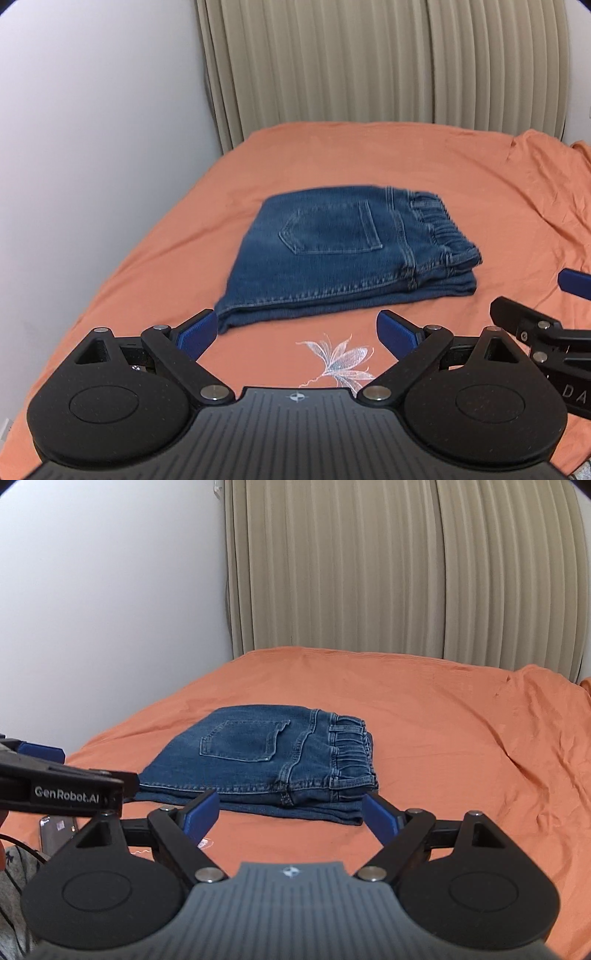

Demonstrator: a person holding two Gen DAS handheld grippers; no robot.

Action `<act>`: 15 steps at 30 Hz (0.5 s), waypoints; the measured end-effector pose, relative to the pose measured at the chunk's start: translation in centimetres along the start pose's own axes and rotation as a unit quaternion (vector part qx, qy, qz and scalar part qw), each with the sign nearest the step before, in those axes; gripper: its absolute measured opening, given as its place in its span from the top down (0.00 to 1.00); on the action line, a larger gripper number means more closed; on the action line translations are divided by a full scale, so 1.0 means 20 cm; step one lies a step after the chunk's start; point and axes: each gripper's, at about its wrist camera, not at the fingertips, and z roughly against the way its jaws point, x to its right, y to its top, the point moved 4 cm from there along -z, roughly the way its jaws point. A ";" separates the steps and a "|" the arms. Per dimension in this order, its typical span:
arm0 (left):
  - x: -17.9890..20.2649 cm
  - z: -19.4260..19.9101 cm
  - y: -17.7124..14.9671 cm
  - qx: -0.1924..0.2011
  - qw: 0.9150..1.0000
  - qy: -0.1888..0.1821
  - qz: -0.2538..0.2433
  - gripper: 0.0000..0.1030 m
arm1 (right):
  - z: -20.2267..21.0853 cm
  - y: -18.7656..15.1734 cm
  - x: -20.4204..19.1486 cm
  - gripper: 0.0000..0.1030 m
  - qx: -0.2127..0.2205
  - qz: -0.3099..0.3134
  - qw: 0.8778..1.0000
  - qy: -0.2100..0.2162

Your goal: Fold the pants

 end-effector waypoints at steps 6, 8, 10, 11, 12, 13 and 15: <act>0.01 -0.04 -0.02 -0.012 1.000 -0.005 -0.001 0.00 | -0.05 0.00 -0.01 0.22 -0.002 0.011 1.000 -0.004; 0.02 -0.04 -0.02 -0.011 1.000 -0.005 -0.004 0.00 | -0.04 0.01 0.00 0.22 0.001 0.011 1.000 -0.005; 0.02 -0.04 -0.01 -0.010 1.000 -0.004 -0.003 0.00 | -0.01 0.01 0.00 0.22 0.005 0.009 1.000 -0.006; 0.02 -0.04 -0.01 -0.010 1.000 -0.003 -0.003 0.00 | -0.01 0.02 0.00 0.22 0.006 0.008 1.000 -0.006; 0.02 -0.03 -0.01 -0.009 1.000 -0.001 -0.002 0.00 | 0.00 0.02 -0.01 0.22 0.007 0.007 1.000 -0.004; 0.01 -0.03 -0.01 -0.009 1.000 0.000 0.001 0.00 | 0.01 0.02 -0.01 0.22 0.009 0.007 1.000 -0.003; 0.00 -0.02 -0.01 -0.010 1.000 -0.002 0.007 0.00 | 0.07 0.02 -0.01 0.22 0.013 0.009 1.000 -0.002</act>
